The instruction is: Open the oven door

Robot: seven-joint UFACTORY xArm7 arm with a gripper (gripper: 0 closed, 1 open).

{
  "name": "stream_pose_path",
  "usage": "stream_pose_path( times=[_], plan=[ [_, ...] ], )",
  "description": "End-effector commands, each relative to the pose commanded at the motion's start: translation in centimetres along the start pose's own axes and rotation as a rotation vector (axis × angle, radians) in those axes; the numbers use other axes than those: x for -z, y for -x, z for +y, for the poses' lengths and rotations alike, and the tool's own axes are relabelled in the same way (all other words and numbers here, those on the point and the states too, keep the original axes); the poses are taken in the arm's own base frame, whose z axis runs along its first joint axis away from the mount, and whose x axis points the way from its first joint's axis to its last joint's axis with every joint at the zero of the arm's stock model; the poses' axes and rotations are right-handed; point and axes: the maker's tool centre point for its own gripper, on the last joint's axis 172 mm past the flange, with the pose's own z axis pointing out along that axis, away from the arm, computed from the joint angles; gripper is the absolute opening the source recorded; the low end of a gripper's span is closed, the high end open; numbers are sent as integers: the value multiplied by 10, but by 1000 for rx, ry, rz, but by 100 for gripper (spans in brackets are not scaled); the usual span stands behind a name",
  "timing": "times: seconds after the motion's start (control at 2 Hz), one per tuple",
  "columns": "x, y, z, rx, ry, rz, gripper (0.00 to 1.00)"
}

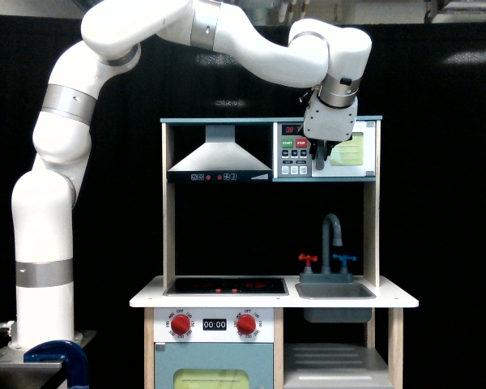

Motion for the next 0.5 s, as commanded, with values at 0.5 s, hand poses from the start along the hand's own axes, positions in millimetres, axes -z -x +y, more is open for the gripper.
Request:
stream_pose_path(
  times=[0.5],
  plan=[
    [30, 33, 26, 0, 0, 0, 0]
  ],
)
